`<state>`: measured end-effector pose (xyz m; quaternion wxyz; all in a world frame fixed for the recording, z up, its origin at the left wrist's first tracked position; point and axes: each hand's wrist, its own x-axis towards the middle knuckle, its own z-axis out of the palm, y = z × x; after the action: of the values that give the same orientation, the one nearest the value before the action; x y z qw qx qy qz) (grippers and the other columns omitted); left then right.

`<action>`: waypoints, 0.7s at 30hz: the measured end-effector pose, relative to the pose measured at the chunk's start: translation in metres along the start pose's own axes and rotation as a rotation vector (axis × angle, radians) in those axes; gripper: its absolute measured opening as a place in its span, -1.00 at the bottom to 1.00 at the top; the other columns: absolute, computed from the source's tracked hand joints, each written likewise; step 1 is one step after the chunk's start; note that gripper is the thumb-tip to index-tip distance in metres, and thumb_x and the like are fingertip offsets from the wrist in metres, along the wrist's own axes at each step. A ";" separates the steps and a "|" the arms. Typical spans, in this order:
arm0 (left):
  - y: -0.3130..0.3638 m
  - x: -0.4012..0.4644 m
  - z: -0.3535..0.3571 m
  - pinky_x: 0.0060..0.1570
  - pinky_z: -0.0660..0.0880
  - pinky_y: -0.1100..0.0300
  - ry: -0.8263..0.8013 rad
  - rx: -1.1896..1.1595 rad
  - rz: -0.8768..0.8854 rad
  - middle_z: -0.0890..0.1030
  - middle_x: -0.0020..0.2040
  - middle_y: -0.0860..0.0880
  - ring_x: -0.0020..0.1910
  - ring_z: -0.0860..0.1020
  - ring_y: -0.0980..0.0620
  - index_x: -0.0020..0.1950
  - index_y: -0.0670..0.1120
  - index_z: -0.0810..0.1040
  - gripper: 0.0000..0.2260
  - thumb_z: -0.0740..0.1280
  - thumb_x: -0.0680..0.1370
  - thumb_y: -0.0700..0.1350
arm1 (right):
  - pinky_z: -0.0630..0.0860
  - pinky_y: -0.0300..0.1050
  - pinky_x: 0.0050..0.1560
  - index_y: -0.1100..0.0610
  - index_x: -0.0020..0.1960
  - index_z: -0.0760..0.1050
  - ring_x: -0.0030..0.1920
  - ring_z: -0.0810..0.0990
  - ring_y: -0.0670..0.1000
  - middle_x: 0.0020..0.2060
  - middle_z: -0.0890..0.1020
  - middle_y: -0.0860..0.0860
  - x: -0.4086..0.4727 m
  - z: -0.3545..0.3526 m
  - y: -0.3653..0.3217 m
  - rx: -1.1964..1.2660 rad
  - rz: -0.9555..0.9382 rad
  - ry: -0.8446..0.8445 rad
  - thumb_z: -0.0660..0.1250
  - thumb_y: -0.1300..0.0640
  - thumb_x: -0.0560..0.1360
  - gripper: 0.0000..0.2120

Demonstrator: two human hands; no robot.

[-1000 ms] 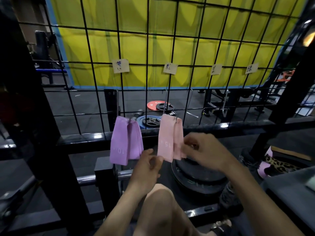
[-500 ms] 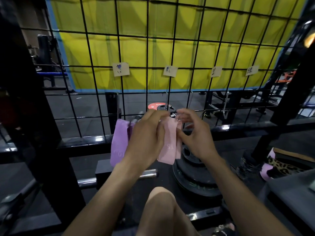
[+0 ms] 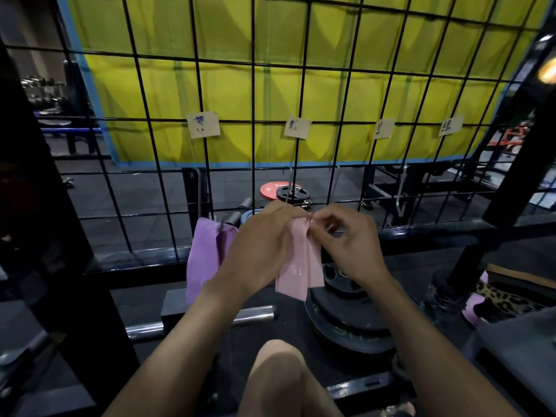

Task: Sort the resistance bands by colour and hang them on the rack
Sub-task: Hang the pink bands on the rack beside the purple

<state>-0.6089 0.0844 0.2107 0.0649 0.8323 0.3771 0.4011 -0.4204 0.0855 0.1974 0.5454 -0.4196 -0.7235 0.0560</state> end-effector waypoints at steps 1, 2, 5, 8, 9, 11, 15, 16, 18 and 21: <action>-0.001 0.000 -0.001 0.22 0.20 0.58 -0.003 -0.011 0.004 0.60 0.21 0.03 0.26 0.47 0.12 0.29 -0.01 0.59 -0.65 0.16 0.58 -0.19 | 0.55 -0.10 -0.19 0.15 -0.15 0.62 -0.23 0.61 -0.08 -0.25 0.66 -0.09 0.002 0.000 0.000 0.008 0.001 -0.008 0.48 0.31 0.45 -0.90; -0.002 0.001 -0.001 0.23 0.27 0.50 0.003 -0.024 0.012 0.61 0.19 0.04 0.23 0.50 0.12 0.28 -0.01 0.60 -0.62 0.12 0.56 -0.12 | 0.56 -0.07 -0.20 0.15 -0.16 0.62 -0.24 0.61 -0.08 -0.27 0.66 -0.09 0.004 0.001 0.000 0.022 0.005 -0.010 0.47 0.31 0.45 -0.91; -0.008 0.001 -0.002 0.18 0.43 0.32 0.047 -0.059 0.013 0.62 0.14 0.04 0.13 0.56 0.11 0.26 -0.03 0.61 -0.67 0.17 0.58 -0.19 | 0.55 -0.08 -0.21 0.17 -0.11 0.65 -0.24 0.62 -0.12 -0.29 0.66 -0.10 0.007 0.008 -0.002 0.135 0.051 0.022 0.45 0.34 0.48 -0.91; -0.012 0.001 -0.001 0.12 0.49 0.18 0.057 -0.074 -0.004 0.61 0.12 0.03 0.09 0.56 0.11 0.24 -0.05 0.60 -0.65 0.20 0.55 -0.33 | 0.55 -0.03 -0.20 0.18 -0.13 0.62 -0.24 0.62 0.00 -0.28 0.66 -0.03 0.005 0.017 -0.004 0.185 0.081 0.028 0.46 0.33 0.48 -0.92; -0.014 0.001 -0.001 0.10 0.49 0.18 0.054 -0.068 0.001 0.60 0.11 0.03 0.08 0.56 0.11 0.23 -0.05 0.59 -0.64 0.19 0.54 -0.34 | 0.57 0.01 -0.19 0.17 -0.14 0.61 -0.23 0.63 0.02 -0.27 0.67 -0.02 0.003 0.018 -0.003 0.188 0.086 0.024 0.47 0.30 0.48 -0.92; -0.015 0.000 -0.001 0.10 0.48 0.24 0.046 -0.058 0.022 0.58 0.11 0.05 0.08 0.55 0.13 0.23 -0.04 0.59 -0.64 0.17 0.52 -0.28 | 0.59 0.07 -0.17 0.16 -0.14 0.60 -0.21 0.63 0.01 -0.25 0.67 -0.02 0.000 0.019 -0.002 0.184 0.092 0.026 0.48 0.26 0.49 -0.92; -0.014 -0.002 0.003 0.18 0.43 0.32 0.048 -0.060 0.031 0.55 0.17 0.04 0.16 0.53 0.13 0.28 -0.07 0.56 -0.59 0.20 0.51 -0.36 | 0.58 0.06 -0.19 0.14 -0.13 0.60 -0.20 0.62 -0.04 -0.23 0.65 -0.04 -0.009 0.022 -0.002 0.136 0.068 0.068 0.46 0.25 0.52 -0.92; -0.014 -0.005 0.005 0.20 0.43 0.29 0.066 -0.058 0.027 0.55 0.21 0.04 0.18 0.52 0.13 0.31 -0.08 0.54 -0.59 0.21 0.53 -0.38 | 0.58 0.04 -0.19 0.14 -0.12 0.60 -0.20 0.62 -0.04 -0.23 0.64 -0.05 -0.010 0.023 -0.003 0.128 0.065 0.078 0.46 0.25 0.52 -0.93; -0.012 -0.011 0.008 0.22 0.42 0.29 0.121 -0.073 0.018 0.52 0.26 0.05 0.23 0.50 0.16 0.37 -0.07 0.50 -0.61 0.22 0.59 -0.36 | 0.58 -0.02 -0.19 0.14 -0.10 0.61 -0.19 0.62 -0.03 -0.21 0.64 -0.06 -0.013 0.024 -0.004 0.128 0.061 0.095 0.45 0.22 0.51 -0.97; -0.007 -0.019 0.008 0.17 0.42 0.34 0.184 -0.082 -0.013 0.49 0.28 0.11 0.24 0.47 0.25 0.36 -0.02 0.50 -0.72 0.27 0.66 -0.16 | 0.58 -0.09 -0.16 0.14 -0.06 0.62 -0.18 0.63 -0.04 -0.20 0.65 -0.07 -0.013 0.024 -0.006 0.141 0.045 0.105 0.45 0.22 0.52 -0.98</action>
<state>-0.6147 0.0777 0.1909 0.0669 0.7862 0.3702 0.4903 -0.4427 0.0820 0.1811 0.6093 -0.3988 -0.6785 0.0971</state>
